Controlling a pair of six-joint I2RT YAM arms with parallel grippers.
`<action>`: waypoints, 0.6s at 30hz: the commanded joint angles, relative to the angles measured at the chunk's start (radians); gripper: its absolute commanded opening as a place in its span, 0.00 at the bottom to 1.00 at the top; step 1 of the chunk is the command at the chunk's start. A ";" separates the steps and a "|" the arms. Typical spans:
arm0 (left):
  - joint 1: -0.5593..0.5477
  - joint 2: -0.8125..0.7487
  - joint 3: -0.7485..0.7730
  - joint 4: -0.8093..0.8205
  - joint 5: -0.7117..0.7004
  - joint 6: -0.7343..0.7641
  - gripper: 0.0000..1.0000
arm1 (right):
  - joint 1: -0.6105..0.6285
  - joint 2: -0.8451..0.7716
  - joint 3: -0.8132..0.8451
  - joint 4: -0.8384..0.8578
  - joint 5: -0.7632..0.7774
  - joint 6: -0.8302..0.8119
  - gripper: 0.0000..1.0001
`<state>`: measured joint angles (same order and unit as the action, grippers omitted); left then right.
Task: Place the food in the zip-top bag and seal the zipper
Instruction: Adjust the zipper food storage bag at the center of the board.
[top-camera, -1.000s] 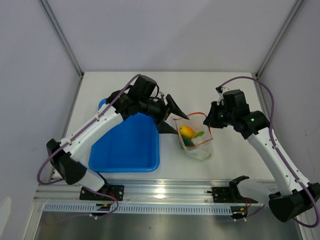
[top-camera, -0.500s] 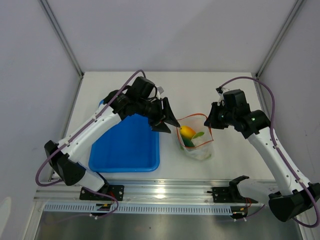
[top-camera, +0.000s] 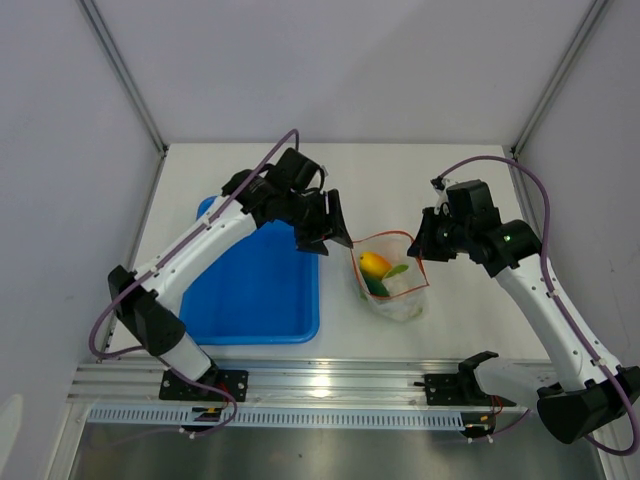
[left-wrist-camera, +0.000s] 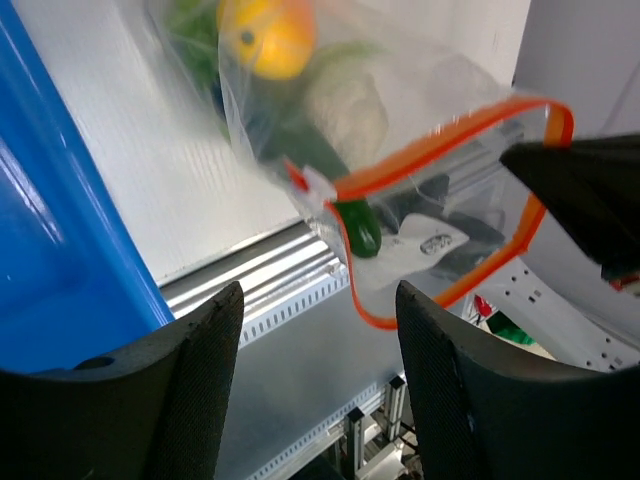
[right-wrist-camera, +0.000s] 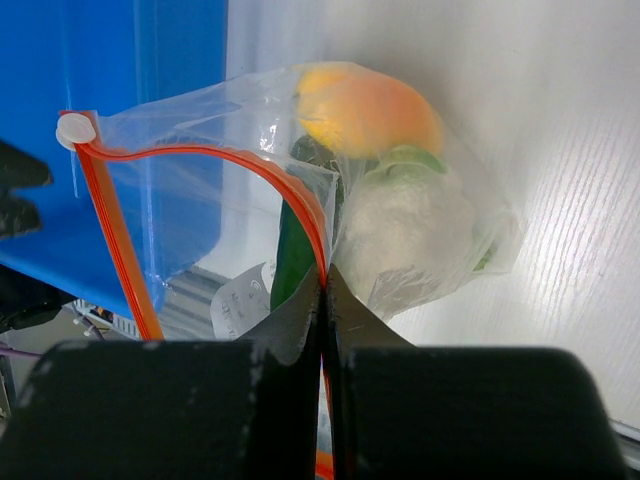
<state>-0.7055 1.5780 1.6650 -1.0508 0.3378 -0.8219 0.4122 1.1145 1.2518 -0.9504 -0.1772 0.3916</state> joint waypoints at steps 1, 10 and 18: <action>0.027 0.062 0.085 0.037 -0.026 0.046 0.66 | -0.003 -0.010 0.041 -0.019 -0.013 0.001 0.00; 0.064 0.137 0.098 0.107 0.067 0.021 0.66 | -0.003 -0.022 0.043 -0.042 -0.007 -0.002 0.00; 0.064 0.186 0.114 0.140 0.151 -0.016 0.62 | -0.001 -0.013 0.049 -0.050 0.002 -0.014 0.00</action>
<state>-0.6453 1.7481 1.7256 -0.9550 0.4278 -0.8185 0.4122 1.1126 1.2533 -0.9840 -0.1780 0.3901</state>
